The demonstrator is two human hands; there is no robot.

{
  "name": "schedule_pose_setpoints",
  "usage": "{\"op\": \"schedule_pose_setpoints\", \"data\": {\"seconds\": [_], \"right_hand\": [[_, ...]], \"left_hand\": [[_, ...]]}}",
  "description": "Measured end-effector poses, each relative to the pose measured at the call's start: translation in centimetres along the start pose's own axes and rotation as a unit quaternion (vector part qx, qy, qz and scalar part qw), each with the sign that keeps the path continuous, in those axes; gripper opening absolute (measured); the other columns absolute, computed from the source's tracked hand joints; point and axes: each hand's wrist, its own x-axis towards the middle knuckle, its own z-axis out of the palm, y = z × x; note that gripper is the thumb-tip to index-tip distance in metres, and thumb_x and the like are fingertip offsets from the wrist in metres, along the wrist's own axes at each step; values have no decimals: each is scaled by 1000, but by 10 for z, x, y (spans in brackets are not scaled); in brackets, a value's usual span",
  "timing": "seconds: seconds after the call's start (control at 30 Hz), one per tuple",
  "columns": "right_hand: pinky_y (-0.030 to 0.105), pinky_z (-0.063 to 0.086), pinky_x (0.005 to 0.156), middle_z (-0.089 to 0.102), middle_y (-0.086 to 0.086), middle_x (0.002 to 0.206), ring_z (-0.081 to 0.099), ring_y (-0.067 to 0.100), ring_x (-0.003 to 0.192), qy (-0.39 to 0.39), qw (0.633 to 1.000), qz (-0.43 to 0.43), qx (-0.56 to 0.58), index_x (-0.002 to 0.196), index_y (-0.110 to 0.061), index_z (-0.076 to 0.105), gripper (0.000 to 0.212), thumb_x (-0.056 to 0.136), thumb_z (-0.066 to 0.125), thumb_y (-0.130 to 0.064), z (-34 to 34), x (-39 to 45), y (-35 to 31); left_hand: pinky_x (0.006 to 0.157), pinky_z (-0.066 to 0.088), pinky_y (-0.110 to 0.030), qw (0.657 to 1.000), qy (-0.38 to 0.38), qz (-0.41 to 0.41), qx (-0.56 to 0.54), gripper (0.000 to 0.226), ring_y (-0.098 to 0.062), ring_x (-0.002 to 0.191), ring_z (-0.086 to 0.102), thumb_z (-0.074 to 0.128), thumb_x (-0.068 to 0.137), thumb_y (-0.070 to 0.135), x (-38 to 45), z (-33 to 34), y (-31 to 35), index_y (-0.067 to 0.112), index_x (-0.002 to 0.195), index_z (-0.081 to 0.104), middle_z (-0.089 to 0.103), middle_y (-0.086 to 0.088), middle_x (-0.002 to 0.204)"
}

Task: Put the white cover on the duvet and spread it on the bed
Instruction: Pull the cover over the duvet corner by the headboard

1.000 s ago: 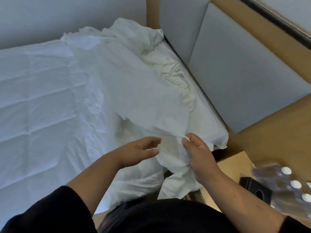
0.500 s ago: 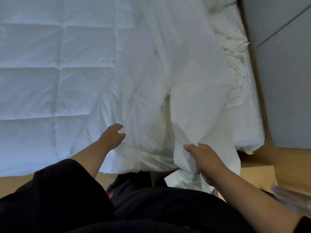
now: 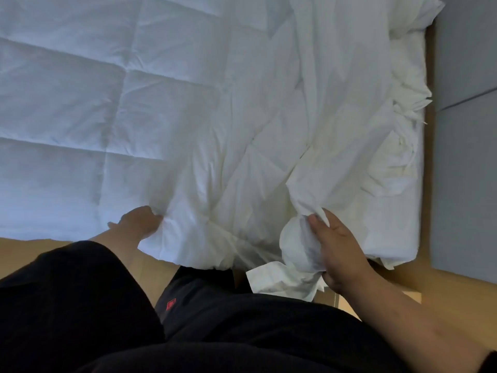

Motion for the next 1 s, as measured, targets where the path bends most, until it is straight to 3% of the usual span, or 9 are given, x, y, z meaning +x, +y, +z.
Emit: {"op": "schedule_pose_setpoints", "data": {"seconds": [0.13,0.3,0.47,0.57,0.6,0.67,0.77,0.9,1.0], "right_hand": [[51,50,103,74,-5,106,69,19,107,30,998,-59,-6,99,-41,74,21,102,54,-36,-19,-23,-23],[38,55,91,76,-13,100,70,8,98,62,987,-148,28,95,-45,76,28,101,54,-30,-62,-80,-52],[34,52,77,75,5,84,69,15,83,120,944,-289,104,98,-30,78,40,77,65,-61,-115,-158,-70],[25,44,62,60,5,66,54,14,64,177,901,-378,119,83,-20,76,58,72,68,-77,-149,-193,-70],[19,43,58,58,-4,63,53,8,61,196,887,-404,106,77,-25,74,50,76,65,-74,-157,-202,-70],[12,45,58,62,-17,66,57,-2,60,247,870,-427,22,76,-34,71,33,84,62,-64,-167,-213,-67],[10,48,71,71,-26,90,67,-6,88,276,890,-357,-65,101,-54,68,23,79,65,-57,-176,-219,-55],[17,45,87,55,-33,112,49,-11,110,285,905,-214,-231,131,-64,36,83,55,68,-76,-174,-206,-33],[16,45,81,53,-25,99,52,-4,97,341,859,-272,-268,120,-49,43,50,81,73,-41,-174,-185,-17]], "left_hand": [[98,41,-32,980,-58,182,-52,49,-28,125,52,47,102,42,-103,-23,101,13,141,53,53,-10,143],[58,49,-24,899,-131,397,-133,28,-13,68,61,57,96,45,-251,-44,224,20,99,70,68,3,87],[53,47,-13,803,-183,564,-68,21,3,57,57,52,97,26,-397,-30,293,27,86,70,67,12,77],[79,58,-30,765,-247,584,-114,23,-20,83,73,54,98,22,-454,-22,312,15,88,74,76,-4,90],[76,59,-35,751,-279,583,-133,26,-25,80,73,55,99,18,-467,-18,317,14,83,75,76,-8,86],[56,53,-23,728,-342,574,-155,46,-13,56,65,51,98,2,-482,-6,328,18,59,70,68,0,63],[44,40,-15,727,-390,545,-149,60,-3,41,47,48,92,-12,-486,21,339,21,41,52,50,9,46],[61,42,-30,759,-409,466,-202,23,-18,62,48,54,83,2,-465,49,351,15,65,50,49,-4,64],[79,45,-41,752,-416,462,-219,11,-32,85,57,56,80,7,-457,54,355,3,87,64,62,-18,84]]}}
